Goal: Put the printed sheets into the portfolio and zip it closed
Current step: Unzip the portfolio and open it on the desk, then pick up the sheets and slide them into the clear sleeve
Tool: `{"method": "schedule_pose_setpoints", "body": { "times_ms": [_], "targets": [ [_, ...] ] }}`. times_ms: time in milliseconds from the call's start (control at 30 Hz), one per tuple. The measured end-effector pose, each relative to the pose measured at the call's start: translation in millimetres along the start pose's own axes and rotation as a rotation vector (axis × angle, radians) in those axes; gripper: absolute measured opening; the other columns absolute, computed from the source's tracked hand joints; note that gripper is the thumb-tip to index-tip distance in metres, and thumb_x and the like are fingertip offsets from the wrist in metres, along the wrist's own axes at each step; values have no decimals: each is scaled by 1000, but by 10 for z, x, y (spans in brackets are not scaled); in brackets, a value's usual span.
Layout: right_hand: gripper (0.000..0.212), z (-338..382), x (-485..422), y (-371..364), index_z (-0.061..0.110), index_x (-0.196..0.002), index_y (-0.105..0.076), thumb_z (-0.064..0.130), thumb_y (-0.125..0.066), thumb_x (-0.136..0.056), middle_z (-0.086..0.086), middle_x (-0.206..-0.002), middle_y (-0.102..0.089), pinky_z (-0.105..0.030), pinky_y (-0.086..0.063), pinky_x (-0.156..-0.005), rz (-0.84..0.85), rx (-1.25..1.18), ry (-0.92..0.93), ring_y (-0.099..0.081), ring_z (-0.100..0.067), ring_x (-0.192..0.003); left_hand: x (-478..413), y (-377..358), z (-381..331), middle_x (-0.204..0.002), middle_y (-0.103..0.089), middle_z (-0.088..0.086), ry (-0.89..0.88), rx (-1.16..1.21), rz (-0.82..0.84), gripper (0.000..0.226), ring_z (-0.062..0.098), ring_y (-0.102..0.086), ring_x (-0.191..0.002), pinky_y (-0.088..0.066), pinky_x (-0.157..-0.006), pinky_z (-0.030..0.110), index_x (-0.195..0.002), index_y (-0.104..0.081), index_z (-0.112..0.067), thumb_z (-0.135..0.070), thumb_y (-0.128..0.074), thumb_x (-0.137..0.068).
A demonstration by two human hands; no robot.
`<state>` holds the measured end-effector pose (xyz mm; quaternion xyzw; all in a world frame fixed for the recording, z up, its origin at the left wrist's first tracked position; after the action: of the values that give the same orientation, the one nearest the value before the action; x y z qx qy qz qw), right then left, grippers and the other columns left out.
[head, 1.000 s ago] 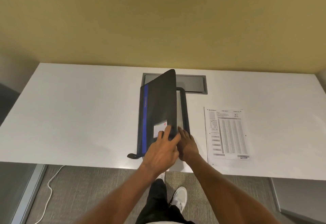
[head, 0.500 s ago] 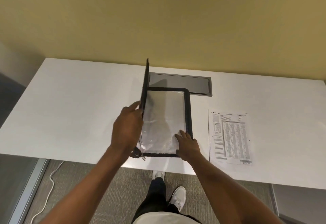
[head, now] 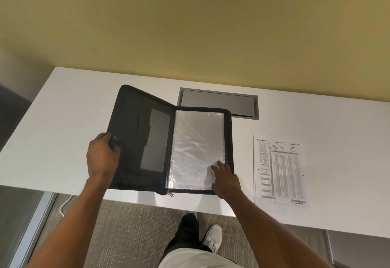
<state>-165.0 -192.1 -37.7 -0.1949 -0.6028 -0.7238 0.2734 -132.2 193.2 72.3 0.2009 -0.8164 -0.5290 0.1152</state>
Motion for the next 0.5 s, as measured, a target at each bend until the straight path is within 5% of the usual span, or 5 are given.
{"method": "schedule_pose_setpoints", "body": {
  "times_ms": [167, 500],
  "targets": [
    [73, 6, -52, -9, 25, -159, -23, 28, -62, -97, 1, -170, -8, -46, -40, -116, 26, 29, -6, -13, -26, -156, -123, -326, 284, -129, -68, 15, 122, 13, 168, 56, 42, -68, -111, -56, -98, 55, -136, -61, -4, -15, -83, -86],
    [78, -14, -78, 7, 26, -161, -15, 31, -61, -98, 1, -172, -4, -44, -40, -116, 59, 65, 12, -11, -25, -158, -303, -858, 586, -132, -53, 26, 162, -40, 431, 55, 49, -54, -122, -48, -104, 54, -131, -59, 3, -8, -83, -83]
  ]
}}
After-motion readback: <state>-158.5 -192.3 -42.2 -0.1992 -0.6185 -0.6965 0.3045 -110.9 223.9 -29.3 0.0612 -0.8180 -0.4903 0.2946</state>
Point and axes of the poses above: each hand's wrist, its own x-axis away from the middle knuckle, its own y-axis out of the back of the hand, z = x × y, the point moved 3 cm from there along -x, towards the middle knuckle
